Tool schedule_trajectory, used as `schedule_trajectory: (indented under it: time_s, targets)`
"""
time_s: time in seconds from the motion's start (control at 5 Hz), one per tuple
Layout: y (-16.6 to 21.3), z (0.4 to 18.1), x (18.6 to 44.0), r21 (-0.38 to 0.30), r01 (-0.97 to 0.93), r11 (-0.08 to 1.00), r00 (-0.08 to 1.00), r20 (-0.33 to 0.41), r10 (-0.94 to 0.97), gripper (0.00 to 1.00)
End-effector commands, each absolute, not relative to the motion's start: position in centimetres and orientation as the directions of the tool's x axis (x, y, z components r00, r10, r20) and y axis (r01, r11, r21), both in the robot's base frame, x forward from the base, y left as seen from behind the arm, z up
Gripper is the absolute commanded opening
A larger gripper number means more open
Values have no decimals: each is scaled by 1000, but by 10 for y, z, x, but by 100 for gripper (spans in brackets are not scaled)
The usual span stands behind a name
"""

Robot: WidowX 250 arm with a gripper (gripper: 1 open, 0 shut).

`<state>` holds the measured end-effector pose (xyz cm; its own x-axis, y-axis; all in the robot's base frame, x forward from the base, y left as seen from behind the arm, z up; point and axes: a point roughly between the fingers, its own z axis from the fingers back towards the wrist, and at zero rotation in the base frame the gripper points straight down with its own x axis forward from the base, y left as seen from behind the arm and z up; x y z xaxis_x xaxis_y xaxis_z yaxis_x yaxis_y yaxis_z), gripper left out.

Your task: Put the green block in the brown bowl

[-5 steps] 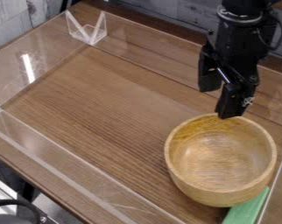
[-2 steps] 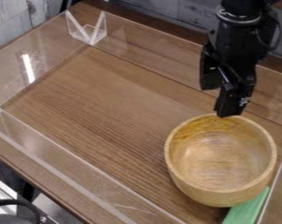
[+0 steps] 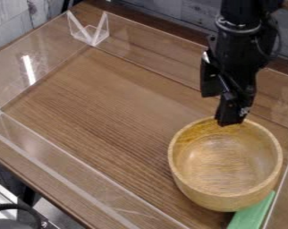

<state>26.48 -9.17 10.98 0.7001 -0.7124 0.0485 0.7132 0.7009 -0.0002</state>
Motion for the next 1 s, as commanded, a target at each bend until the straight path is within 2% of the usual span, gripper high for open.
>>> schedule_trajectory:
  time_s: [0.0, 0.4, 0.8]
  targets:
    - [-112, 118, 255, 37, 754, 656, 650, 104, -753, 100]
    - [-149, 88, 236, 37, 822, 569, 563, 110, -819, 100]
    - [-156, 65, 230, 31, 844, 535, 529, 118, -841, 100]
